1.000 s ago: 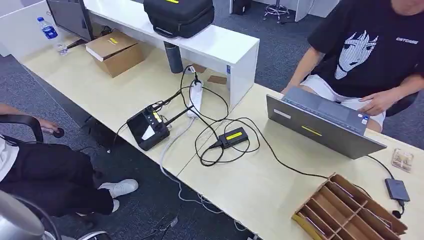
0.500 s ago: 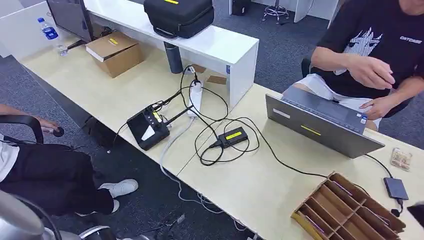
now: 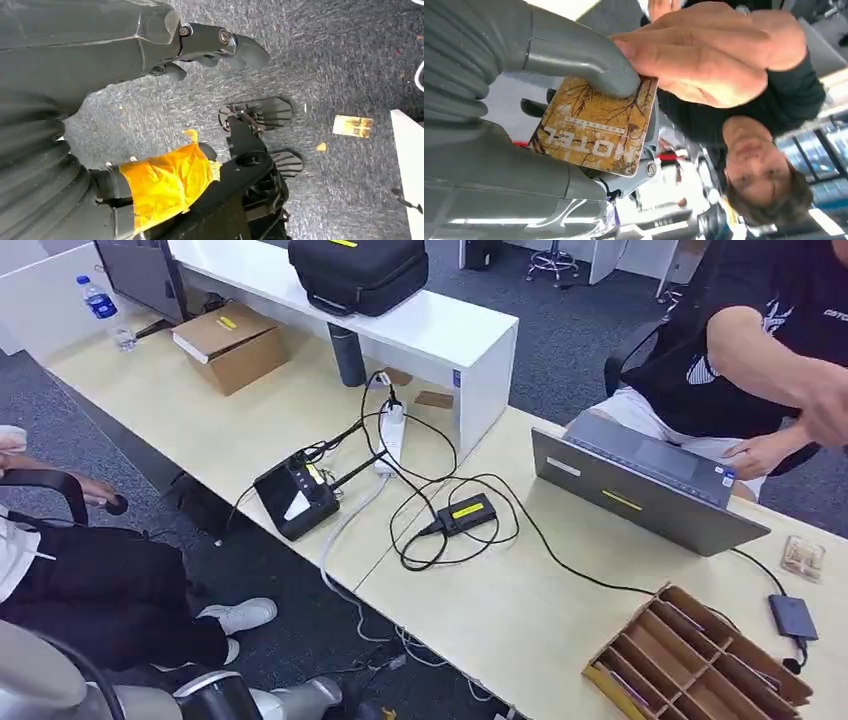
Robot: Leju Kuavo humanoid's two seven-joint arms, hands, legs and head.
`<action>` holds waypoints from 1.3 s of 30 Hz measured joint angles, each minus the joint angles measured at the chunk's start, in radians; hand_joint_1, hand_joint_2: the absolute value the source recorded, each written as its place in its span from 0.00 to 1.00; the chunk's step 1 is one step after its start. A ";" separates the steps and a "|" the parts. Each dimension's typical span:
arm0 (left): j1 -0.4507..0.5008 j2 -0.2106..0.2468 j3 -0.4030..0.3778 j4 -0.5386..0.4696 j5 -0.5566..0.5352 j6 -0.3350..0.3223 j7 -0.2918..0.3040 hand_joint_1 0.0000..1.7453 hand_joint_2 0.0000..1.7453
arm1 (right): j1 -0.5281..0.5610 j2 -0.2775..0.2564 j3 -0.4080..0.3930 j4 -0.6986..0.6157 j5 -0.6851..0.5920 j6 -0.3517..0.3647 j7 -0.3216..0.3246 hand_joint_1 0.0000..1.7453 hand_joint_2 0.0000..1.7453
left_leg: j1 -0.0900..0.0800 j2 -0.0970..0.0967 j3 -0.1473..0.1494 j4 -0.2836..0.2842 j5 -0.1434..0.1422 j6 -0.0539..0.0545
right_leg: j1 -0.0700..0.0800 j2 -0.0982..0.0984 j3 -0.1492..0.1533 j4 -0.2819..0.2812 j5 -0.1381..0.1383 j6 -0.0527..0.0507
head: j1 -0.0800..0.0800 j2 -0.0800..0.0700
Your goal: Pass the card to the sensor for recognition and then transmit it.
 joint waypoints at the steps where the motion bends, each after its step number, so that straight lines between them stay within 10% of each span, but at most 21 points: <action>1: -0.002 -0.001 -0.001 -0.002 -0.002 -0.001 0.002 0.00 1.00 | -0.009 0.011 0.000 0.029 -0.008 0.003 0.004 0.00 1.00 | 0.000 0.000 -0.001 0.000 0.000 0.000 | 0.000 0.000 0.000 0.000 0.000 0.000 | 0.000 0.000; 13: -0.036 -0.016 0.000 -0.010 -0.014 0.002 0.030 0.00 1.00 | 0.001 0.091 0.008 0.159 -0.127 0.052 -0.093 0.00 1.00 | 0.000 0.001 -0.001 0.000 0.000 0.000 | 0.000 0.000 -0.002 0.000 0.001 -0.001 | 0.000 0.000; 28: 0.136 -0.010 0.086 0.001 0.066 0.005 -0.212 0.00 1.00 | 0.570 -0.227 -0.099 -0.509 -0.419 0.083 -0.224 0.00 1.00 | 0.000 -0.001 -0.003 0.000 -0.004 0.004 | 0.000 -0.002 -0.002 -0.005 -0.002 0.003 | -0.001 0.000; 39: 0.156 -0.031 0.140 0.013 0.090 0.049 -0.254 0.00 1.00 | 1.022 -0.317 -0.180 -0.807 -0.248 -0.059 -0.237 0.00 1.00 | 0.000 -0.002 -0.003 0.000 -0.006 0.005 | 0.000 -0.003 -0.001 -0.005 -0.004 0.003 | 0.000 0.000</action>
